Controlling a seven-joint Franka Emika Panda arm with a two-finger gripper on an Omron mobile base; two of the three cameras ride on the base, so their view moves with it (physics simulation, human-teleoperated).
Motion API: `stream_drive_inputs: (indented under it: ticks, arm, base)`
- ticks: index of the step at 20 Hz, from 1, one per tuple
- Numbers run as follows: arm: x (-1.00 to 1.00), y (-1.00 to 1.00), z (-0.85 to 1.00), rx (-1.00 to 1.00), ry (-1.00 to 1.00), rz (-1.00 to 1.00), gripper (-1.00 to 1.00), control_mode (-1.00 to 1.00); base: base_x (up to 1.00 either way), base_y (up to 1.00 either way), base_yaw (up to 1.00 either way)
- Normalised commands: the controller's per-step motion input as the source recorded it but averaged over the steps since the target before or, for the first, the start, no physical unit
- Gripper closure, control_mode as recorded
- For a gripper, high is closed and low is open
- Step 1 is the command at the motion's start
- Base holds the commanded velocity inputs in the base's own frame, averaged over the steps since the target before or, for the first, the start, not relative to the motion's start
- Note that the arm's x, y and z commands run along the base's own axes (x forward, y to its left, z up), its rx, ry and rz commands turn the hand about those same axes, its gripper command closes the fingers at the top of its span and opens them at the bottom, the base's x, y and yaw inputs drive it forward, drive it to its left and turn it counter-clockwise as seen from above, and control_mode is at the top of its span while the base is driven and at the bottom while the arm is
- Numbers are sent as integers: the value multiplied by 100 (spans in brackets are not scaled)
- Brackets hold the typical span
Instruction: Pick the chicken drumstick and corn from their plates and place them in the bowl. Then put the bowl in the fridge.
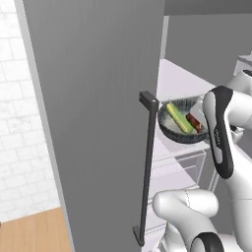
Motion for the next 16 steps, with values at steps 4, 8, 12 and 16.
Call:
stream_drive_inputs:
  ticks: [4, 8, 12, 16]
  arm:
    - [0, 2, 35, 0, -16, -4, 100, -100]
    - [-13, 0, 46, 0, -19, -7, 100, -100]
    - [-51, 0, 15, 0, -17, -5, 100, -100]
    - [-91, 9, 1, 0, -15, -1, 100, -100]
  base:
    - [0, 0, 0]
    - [0, 0, 0]
    - [0, 0, 0]
    - [0, 0, 0]
